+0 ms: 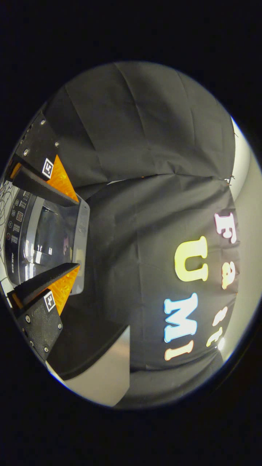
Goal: Put the clothes into the washing machine and then close the washing machine lid.
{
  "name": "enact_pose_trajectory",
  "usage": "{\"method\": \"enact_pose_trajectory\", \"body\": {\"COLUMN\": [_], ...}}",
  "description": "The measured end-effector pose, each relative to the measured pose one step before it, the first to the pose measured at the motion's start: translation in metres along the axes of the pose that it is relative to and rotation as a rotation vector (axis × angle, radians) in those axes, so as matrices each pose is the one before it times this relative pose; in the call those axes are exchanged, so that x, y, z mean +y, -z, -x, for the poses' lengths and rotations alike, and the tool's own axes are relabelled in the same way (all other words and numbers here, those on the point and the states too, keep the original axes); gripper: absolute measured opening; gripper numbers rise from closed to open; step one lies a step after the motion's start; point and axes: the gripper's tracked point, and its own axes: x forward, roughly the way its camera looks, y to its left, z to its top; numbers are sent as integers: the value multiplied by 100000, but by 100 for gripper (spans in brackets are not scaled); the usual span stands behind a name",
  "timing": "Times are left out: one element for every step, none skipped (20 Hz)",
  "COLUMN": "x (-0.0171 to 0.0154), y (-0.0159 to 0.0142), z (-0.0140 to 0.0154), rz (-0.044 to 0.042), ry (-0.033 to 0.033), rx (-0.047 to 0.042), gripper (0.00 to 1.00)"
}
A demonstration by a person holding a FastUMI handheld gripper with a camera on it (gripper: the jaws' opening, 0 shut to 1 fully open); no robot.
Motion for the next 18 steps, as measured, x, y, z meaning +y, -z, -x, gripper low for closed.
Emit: {"method": "enact_pose_trajectory", "body": {"x": [-534,-417,-515,-740,-825,-741,-808,-880,-966,-1065,-864,-1036,-971,-973,-1002,-954,-1056,-994], "y": [-401,-249,-191,-277,-482,-301,-103,-231,-138,-177,-180,-292,-140,-259,-270,-361,-50,-101], "z": [862,852,1070,1081,1264,1239,1200,1266,1180,1087,1044,998,949,917,847,903,983,843], "rz": [508,698,649,568,233,326,621,616,821,467,322,116,-31,0,-126,-87,-103,91], "ry": [-797,-1060,-846,-478,-170,-289,29,129,439,542,443,935,770,811,971,998,1175,1193], "rx": [-1648,-566,-392,-979,-1221,-1109,-754,-851,-995,-828,-940,-886,-727,-906,-892,-854,-761,-557], "gripper": [96,96,96,96,96,96,96,96,96,96,96,96,96,96,96,96,96,96]}}
